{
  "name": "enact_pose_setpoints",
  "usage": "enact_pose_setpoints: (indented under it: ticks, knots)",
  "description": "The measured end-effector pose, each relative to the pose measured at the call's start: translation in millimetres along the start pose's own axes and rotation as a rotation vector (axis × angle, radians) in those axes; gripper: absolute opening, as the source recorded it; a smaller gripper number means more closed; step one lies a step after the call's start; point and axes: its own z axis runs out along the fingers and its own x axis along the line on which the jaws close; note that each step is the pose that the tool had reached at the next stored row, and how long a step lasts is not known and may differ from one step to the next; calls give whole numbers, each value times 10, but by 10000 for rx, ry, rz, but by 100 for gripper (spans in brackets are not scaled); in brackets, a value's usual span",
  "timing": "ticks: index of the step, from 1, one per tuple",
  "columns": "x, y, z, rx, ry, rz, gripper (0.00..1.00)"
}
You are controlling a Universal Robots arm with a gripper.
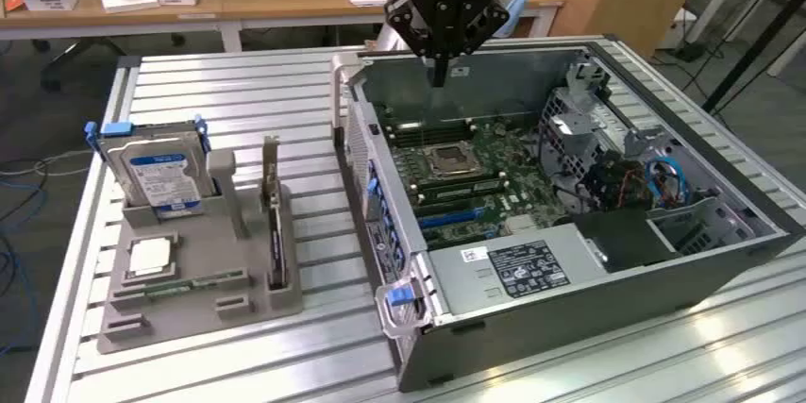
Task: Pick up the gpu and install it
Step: 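Reach for the gpu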
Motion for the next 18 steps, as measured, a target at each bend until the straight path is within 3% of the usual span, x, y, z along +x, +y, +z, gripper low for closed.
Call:
enact_pose_setpoints:
  ticks: [11, 18]
  knots:
    - [7, 0, 1, -1, -2, 1, 11]
    - [71, -5, 6, -1, -1, 1, 11]
